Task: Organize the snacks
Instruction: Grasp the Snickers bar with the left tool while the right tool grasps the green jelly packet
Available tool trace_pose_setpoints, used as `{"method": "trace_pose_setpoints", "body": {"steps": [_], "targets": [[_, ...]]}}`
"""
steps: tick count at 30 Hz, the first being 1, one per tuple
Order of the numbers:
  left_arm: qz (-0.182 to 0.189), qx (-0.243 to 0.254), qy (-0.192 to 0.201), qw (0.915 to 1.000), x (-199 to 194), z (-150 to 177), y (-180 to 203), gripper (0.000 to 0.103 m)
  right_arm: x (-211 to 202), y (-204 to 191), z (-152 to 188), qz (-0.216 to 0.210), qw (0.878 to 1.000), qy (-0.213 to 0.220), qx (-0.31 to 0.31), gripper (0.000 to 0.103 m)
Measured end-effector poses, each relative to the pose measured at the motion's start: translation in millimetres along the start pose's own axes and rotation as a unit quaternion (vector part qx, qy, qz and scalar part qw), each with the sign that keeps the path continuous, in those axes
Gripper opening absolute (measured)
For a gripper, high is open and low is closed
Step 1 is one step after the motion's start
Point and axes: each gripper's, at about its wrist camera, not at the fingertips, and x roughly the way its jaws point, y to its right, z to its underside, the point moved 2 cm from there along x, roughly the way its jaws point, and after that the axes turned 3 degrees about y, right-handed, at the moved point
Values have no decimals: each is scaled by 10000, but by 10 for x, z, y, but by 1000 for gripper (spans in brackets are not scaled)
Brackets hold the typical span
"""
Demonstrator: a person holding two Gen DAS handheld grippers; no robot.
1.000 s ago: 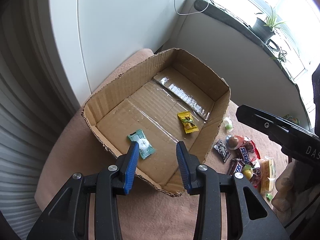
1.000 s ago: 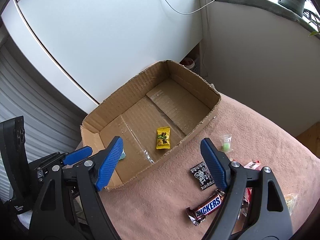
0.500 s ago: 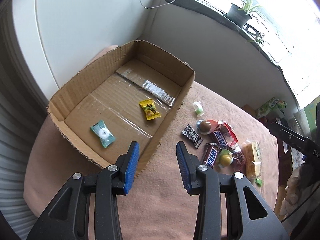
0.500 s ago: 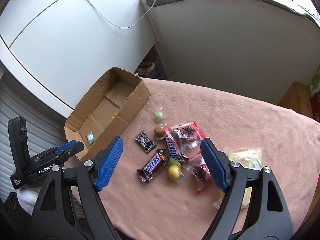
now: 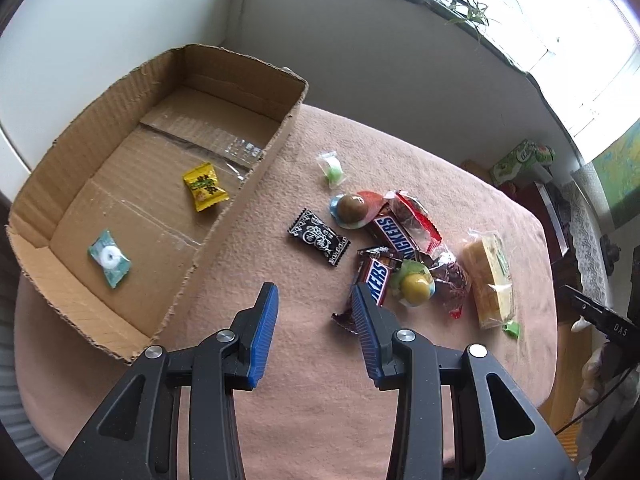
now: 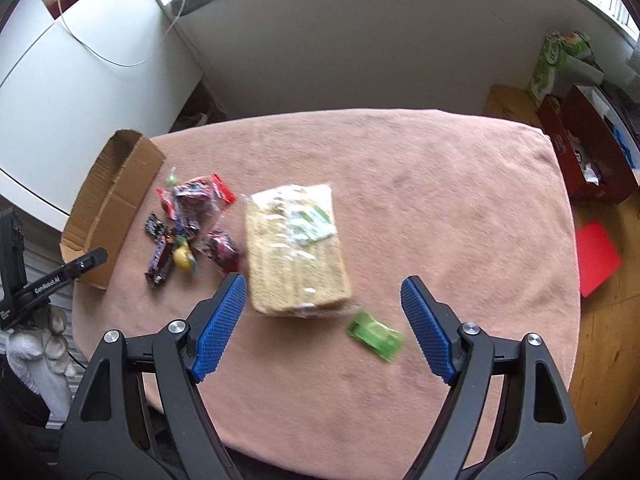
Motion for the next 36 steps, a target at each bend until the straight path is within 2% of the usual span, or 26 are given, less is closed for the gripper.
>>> {"method": "trace_pose_setpoints", "body": {"steps": [3, 6, 14, 18, 28, 29, 32, 36], "targets": [[31, 94, -109, 9999, 98, 13, 80, 37, 60, 222, 142, 114, 9998, -139, 11, 82], [49, 243, -223, 9994, 198, 36, 167, 37, 107, 258, 238, 202, 9992, -229, -274, 82], [167, 557, -499, 9971, 382, 101, 317, 37, 348, 69, 368, 76, 9905, -618, -1228, 81], [183, 654, -606, 9958, 458, 101, 355, 37, 457, 21, 373, 43, 9831, -827, -1632, 64], [92, 889, -769, 9930, 618, 71, 430, 37, 671, -124, 469, 144, 9621, -1170, -2459, 59], [84, 928, -782, 9926, 633, 67, 441, 37, 691, -124, 486, 141, 9611, -1214, -2477, 55], [40, 1014, -826, 9914, 691, 48, 460, 37, 713, -125, 489, 54, 9631, -1225, -2397, 51], [-15, 1140, -892, 9895, 760, 52, 494, 33, 708, -136, 475, -92, 9665, -1202, -2265, 39]]}}
